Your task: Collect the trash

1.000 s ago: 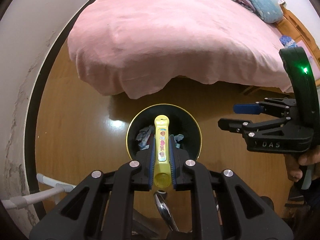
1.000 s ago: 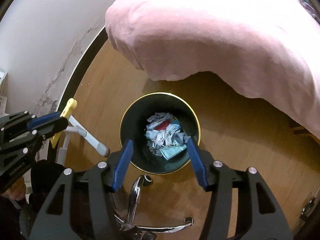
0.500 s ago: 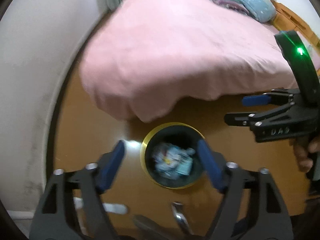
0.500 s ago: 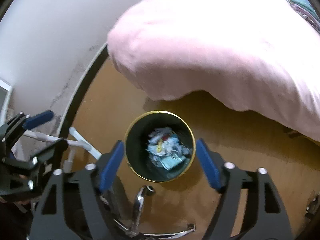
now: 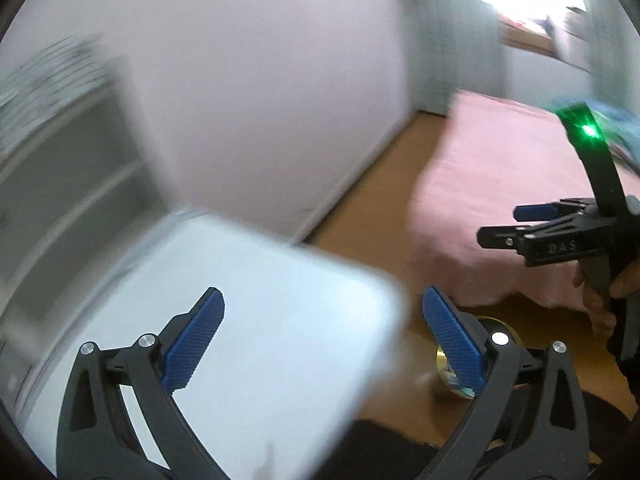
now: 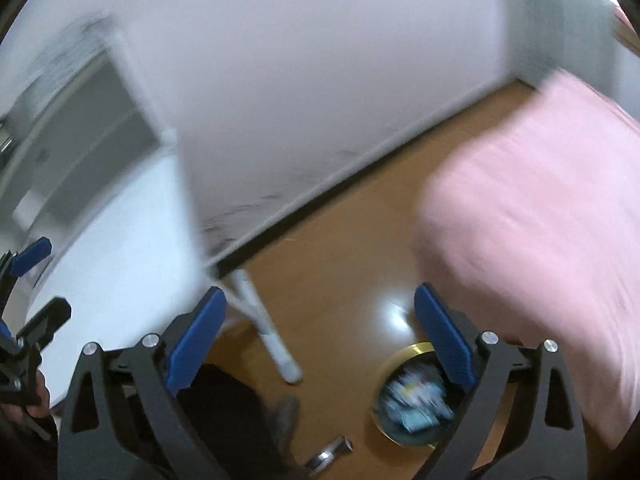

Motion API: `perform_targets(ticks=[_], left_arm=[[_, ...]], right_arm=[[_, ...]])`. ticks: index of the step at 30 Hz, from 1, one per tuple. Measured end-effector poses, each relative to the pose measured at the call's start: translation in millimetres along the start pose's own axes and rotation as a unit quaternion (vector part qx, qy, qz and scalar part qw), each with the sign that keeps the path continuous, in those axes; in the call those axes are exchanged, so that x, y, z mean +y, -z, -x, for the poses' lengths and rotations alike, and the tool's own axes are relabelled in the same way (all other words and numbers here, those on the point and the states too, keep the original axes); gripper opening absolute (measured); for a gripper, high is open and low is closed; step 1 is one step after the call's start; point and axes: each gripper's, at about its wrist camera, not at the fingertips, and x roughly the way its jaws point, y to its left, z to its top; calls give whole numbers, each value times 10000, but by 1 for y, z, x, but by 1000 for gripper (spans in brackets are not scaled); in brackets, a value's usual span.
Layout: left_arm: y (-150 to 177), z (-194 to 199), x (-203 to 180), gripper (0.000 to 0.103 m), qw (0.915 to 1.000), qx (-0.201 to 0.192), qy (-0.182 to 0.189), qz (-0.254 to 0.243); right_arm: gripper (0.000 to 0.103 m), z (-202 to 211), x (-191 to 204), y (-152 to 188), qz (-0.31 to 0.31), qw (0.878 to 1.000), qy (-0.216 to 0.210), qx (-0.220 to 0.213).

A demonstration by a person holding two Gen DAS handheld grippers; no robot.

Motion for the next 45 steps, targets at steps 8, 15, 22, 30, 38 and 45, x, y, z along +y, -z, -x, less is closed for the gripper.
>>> perform_targets(ticks=[8,15,22,30,38,45], left_arm=[[87,89,166,97,9630,251,-2069,1711],[167,139,245,97,9164,646,-2848,2736],[189,155,275,97,8961,620,-3034,3181],[197,161,271,97,8937,586,-3045,3242],[191,158,261,97,8988,553,-2954,3191],[186,154,250,97,9026,573,-2935,3097]], right_arm=[[93,-41,193,-20,1450,9803,-1338,105],[93,-59,279,-8,1990,9622,-1849,204],[93,-72,312,3,2097,9618,-1735,291],[93,-65,311,16,2266,9603,-1618,170],[93,-57,311,21,2381,9582,-1586,81],[94,-49,307,19,2365,9576,-1643,-22]])
